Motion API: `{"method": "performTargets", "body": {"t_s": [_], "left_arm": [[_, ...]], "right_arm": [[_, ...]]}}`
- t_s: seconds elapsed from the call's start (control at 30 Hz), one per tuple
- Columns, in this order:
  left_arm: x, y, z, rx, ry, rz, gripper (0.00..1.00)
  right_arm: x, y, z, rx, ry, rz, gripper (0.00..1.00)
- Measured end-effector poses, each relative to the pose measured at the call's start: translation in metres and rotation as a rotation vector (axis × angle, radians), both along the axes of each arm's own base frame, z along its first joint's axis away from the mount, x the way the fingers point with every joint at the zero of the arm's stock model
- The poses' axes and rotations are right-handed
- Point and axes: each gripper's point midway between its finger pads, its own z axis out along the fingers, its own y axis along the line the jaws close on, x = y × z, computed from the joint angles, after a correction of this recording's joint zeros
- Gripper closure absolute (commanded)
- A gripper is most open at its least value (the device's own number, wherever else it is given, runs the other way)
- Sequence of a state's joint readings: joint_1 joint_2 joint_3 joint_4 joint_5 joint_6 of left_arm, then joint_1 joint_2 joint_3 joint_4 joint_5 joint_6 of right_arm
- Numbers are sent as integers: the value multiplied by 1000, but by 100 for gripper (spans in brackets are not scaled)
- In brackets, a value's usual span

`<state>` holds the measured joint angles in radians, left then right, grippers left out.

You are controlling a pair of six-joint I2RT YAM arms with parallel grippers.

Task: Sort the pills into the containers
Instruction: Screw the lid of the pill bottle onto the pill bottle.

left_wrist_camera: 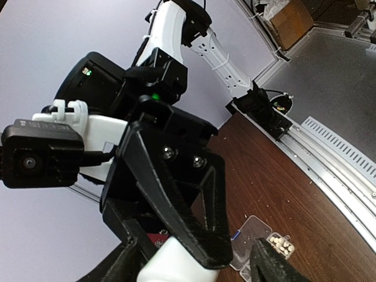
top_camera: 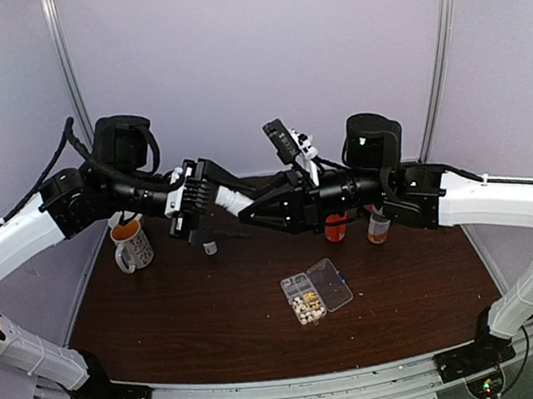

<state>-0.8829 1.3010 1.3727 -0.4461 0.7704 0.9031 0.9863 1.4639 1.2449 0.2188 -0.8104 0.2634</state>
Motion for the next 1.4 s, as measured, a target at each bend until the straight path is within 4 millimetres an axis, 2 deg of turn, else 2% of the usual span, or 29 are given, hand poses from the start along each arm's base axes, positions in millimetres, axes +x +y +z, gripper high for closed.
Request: {"method": "performTargets", "body": {"t_s": [0.23, 0.5, 0.73, 0.9, 1.07, 1.17, 1.27, 1.33, 1.4], "left_arm": [[8, 2, -13, 33, 87, 79, 7], [12, 11, -10, 8, 172, 174, 2], [25, 20, 5, -32, 293, 326, 2], [19, 34, 14, -61, 367, 375, 2], [15, 45, 31, -113, 503, 421, 2], [19, 43, 40, -114, 636, 457, 2], [27, 31, 51, -89, 757, 484, 2], [32, 23, 54, -67, 818, 491, 18], [33, 18, 49, -39, 877, 498, 22]], "right_arm": [[1, -5, -6, -18, -67, -21, 100], [-5, -21, -4, -37, -171, -52, 100], [2, -33, -18, -68, -234, -131, 100], [14, -40, -28, -93, -264, -219, 100], [22, -43, -34, -99, -279, -272, 100], [24, -43, -31, -89, -293, -282, 100], [24, -43, -29, -81, -312, -283, 100], [24, -43, -29, -81, -325, -281, 100], [22, -42, -27, -80, -342, -278, 100]]}}
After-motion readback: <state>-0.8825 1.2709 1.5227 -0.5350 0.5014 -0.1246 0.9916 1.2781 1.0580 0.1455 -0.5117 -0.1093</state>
